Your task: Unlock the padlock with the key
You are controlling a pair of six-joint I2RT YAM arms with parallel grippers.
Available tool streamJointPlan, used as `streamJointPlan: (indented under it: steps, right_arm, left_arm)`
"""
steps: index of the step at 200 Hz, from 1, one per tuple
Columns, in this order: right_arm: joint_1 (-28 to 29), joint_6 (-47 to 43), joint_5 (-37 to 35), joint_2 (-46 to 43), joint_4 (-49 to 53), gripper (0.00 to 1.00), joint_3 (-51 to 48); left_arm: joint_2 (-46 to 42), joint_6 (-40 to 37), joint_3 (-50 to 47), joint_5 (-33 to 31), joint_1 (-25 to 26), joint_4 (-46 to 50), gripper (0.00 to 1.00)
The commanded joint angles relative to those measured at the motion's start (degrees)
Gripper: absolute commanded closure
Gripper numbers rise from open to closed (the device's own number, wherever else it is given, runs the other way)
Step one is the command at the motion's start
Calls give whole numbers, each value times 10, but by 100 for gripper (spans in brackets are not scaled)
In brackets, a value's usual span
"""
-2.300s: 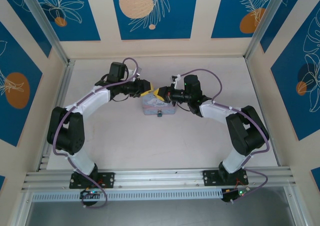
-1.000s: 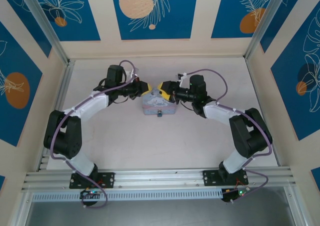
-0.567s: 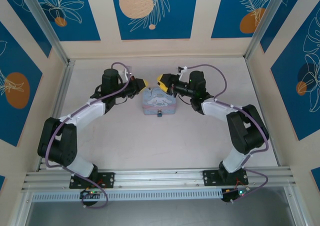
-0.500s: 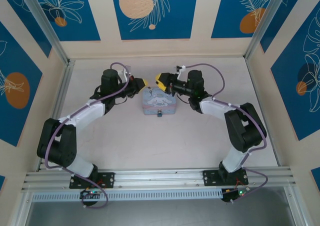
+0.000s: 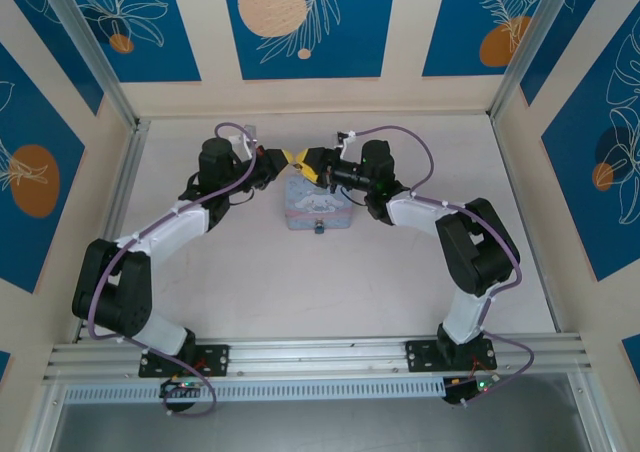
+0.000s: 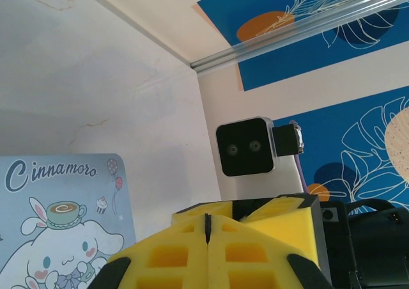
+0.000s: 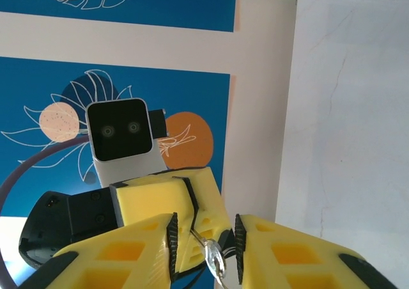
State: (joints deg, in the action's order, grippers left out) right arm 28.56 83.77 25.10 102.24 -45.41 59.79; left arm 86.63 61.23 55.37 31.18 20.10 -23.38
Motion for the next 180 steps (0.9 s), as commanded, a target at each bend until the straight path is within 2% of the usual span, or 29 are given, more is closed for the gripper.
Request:
streamJointPlan:
  steps: [1,42,127,180]
  right_arm:
    - [5,7,10,4,-24,69,-1]
    - [11,12,11,10,-30,74,-4]
    - [15,20,9,12,-49,75,-17]
    - [13,21,7,10,-50,82,-20]
  left_arm:
    - [-16,2,-4,-10,-5,-20,100]
    - [-14,1,1,-14,-5,-16,100]
    - [-15,-1,7,-18,-5,-11,100]
    - [-20,-2,5,-20,-5,-10,100]
